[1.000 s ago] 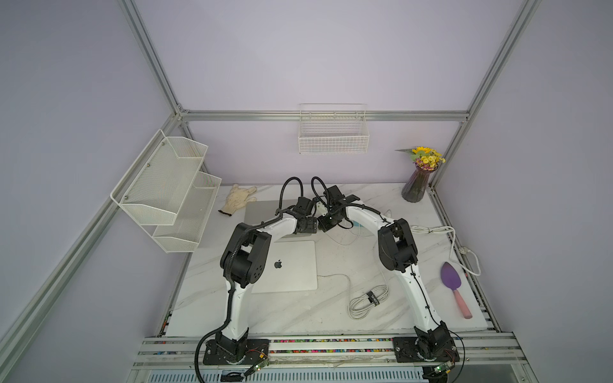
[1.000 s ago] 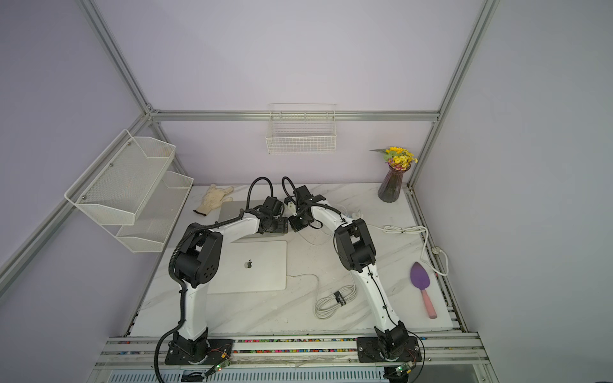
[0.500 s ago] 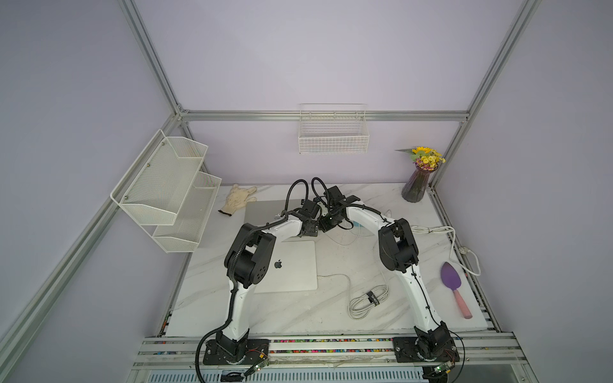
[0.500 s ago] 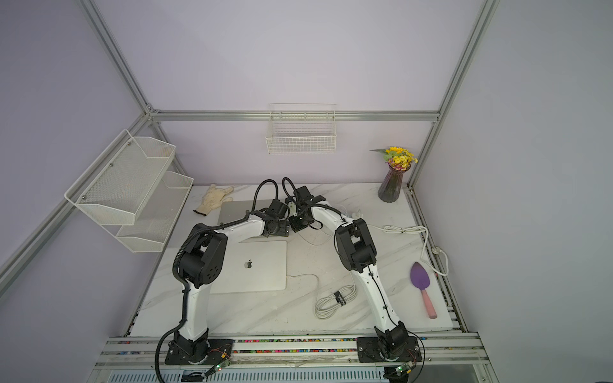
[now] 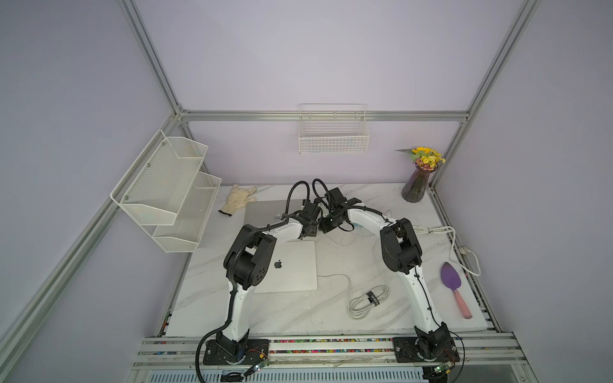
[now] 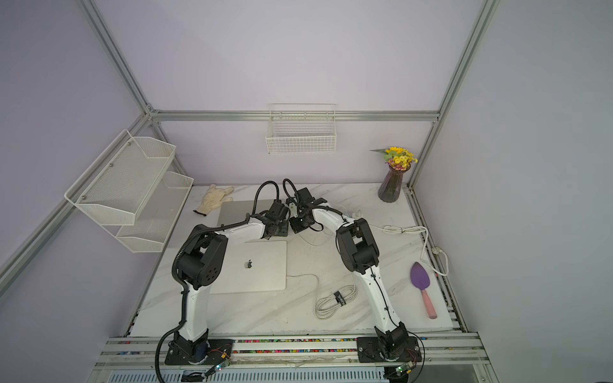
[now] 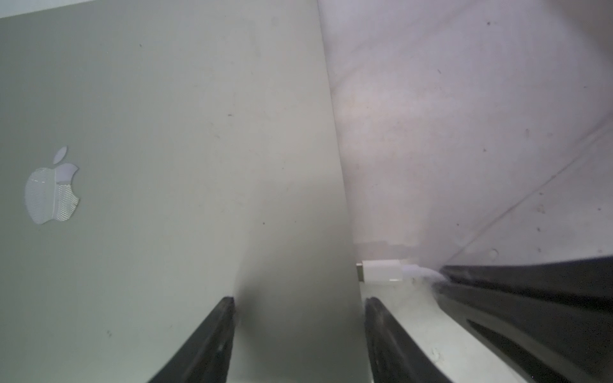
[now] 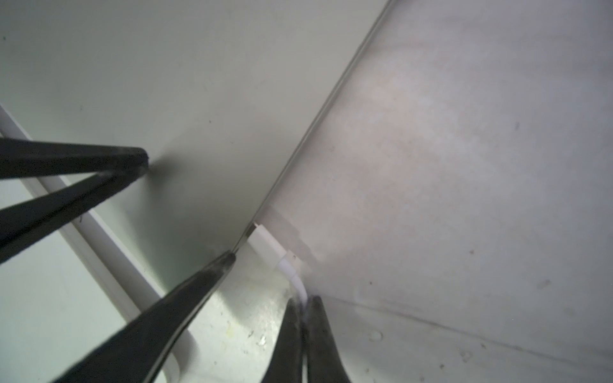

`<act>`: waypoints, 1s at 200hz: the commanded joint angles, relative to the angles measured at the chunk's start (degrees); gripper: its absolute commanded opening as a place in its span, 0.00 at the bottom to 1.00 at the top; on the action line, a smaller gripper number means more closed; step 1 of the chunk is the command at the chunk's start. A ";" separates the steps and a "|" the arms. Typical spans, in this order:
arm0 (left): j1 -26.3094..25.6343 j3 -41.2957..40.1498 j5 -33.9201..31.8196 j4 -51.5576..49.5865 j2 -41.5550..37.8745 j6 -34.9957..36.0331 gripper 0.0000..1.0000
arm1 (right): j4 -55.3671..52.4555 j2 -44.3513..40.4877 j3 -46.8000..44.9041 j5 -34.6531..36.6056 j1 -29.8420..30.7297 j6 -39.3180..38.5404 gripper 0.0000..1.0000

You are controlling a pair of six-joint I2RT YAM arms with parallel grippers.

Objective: Unplug the laptop charger
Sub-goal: Remove the charging cable from the laptop.

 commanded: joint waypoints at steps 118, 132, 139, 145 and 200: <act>2.89 -5.61 1.02 -5.51 -3.14 -0.88 0.71 | 4.64 -2.85 5.01 -0.64 -3.80 13.20 0.35; 2.94 -4.82 -0.03 -4.44 -6.01 -0.48 0.71 | 4.97 -3.39 7.18 -2.36 -3.84 15.32 0.44; 2.96 -4.49 -0.34 -3.77 -7.93 -0.07 0.71 | 4.94 -4.27 7.68 -3.39 -3.76 15.68 0.46; 2.98 -4.34 -0.37 -2.67 -9.46 0.52 0.71 | 5.06 -5.24 7.70 -4.34 -3.83 15.94 0.48; 2.98 -2.66 17.64 20.22 -14.11 13.91 0.73 | 4.27 -22.64 -2.16 4.63 -7.03 19.40 0.46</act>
